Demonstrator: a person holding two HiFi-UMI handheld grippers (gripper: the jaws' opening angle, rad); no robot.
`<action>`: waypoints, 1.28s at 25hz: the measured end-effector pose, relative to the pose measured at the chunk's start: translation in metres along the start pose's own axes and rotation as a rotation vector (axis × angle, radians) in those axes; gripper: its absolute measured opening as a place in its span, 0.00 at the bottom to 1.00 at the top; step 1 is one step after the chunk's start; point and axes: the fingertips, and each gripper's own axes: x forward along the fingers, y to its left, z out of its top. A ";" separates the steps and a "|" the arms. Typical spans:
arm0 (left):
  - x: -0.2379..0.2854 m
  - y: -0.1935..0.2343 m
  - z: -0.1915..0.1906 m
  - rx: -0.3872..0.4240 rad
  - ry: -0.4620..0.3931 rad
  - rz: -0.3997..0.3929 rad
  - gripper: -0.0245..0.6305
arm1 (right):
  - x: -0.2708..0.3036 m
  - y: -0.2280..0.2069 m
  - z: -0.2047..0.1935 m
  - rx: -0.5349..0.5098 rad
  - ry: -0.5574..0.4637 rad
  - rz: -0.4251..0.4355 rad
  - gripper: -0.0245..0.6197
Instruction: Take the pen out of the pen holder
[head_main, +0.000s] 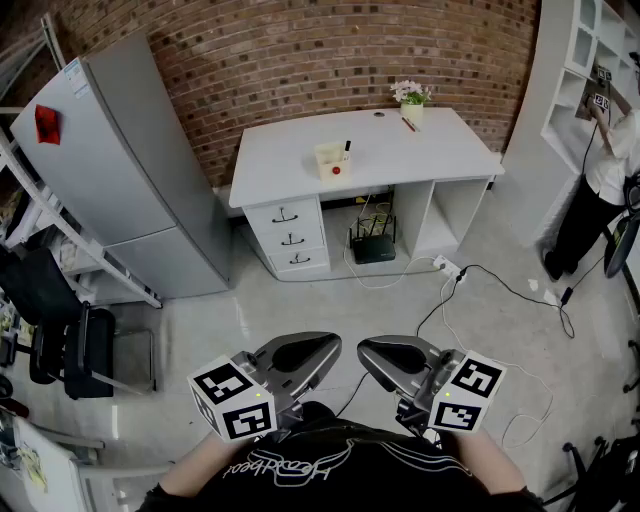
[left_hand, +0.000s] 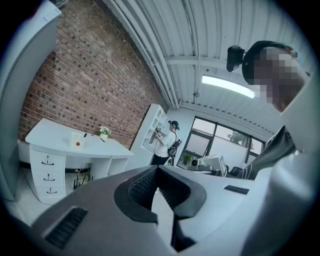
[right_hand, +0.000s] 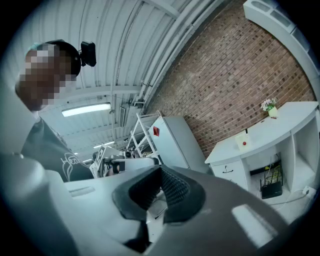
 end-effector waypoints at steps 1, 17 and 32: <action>0.000 0.002 -0.001 -0.008 0.000 0.001 0.04 | 0.001 -0.001 0.000 0.003 0.001 -0.001 0.04; 0.024 0.047 0.004 -0.050 0.039 -0.038 0.04 | 0.025 -0.051 0.007 0.082 -0.002 -0.044 0.04; 0.083 0.205 0.064 -0.112 0.097 -0.057 0.04 | 0.129 -0.188 0.041 0.150 0.045 -0.117 0.04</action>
